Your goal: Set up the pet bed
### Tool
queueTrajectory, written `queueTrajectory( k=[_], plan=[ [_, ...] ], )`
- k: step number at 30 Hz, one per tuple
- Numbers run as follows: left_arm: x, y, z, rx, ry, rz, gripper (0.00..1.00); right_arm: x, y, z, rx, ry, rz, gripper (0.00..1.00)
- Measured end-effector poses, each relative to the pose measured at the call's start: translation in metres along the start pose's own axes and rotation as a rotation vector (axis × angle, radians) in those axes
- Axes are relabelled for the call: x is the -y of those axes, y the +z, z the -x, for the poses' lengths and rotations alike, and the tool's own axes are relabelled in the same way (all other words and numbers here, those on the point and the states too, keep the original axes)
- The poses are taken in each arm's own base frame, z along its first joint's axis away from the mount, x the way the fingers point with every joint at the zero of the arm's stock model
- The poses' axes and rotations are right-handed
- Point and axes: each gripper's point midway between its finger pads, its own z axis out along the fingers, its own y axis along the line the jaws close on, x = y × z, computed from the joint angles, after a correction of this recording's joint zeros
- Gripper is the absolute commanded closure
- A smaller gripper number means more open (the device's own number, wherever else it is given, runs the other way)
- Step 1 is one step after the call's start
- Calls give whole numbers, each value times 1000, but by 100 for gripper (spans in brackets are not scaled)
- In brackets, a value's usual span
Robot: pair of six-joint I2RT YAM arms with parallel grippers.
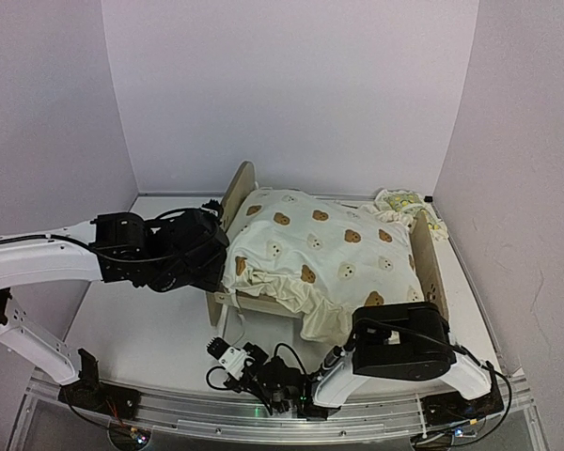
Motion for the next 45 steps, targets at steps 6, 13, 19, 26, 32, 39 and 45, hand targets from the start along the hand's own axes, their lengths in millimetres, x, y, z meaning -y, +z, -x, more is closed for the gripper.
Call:
queueTrajectory(
  k=[6, 13, 19, 26, 32, 39, 45],
  plan=[
    [0, 10, -14, -14, -20, 3, 100, -2, -10, -1, -13, 86, 27, 100],
    [0, 18, -23, -8, -43, 2, 100, -8, -15, -10, -41, 218, 61, 100],
    [1, 19, -25, 9, -55, -7, 97, -11, -21, -15, -67, 284, 96, 100],
    [0, 20, -26, 34, -67, -17, 74, -7, -31, 1, -68, 315, 130, 100],
    [-1, 25, -43, 2, -10, -17, 62, -10, -37, 16, -78, 331, 177, 100],
    [-3, 22, -49, -26, -8, -26, 38, -13, -44, 39, -100, 334, 214, 100],
    [-14, 8, -47, -15, -45, -37, 30, -8, -47, 58, -121, 339, 221, 100]
  ],
)
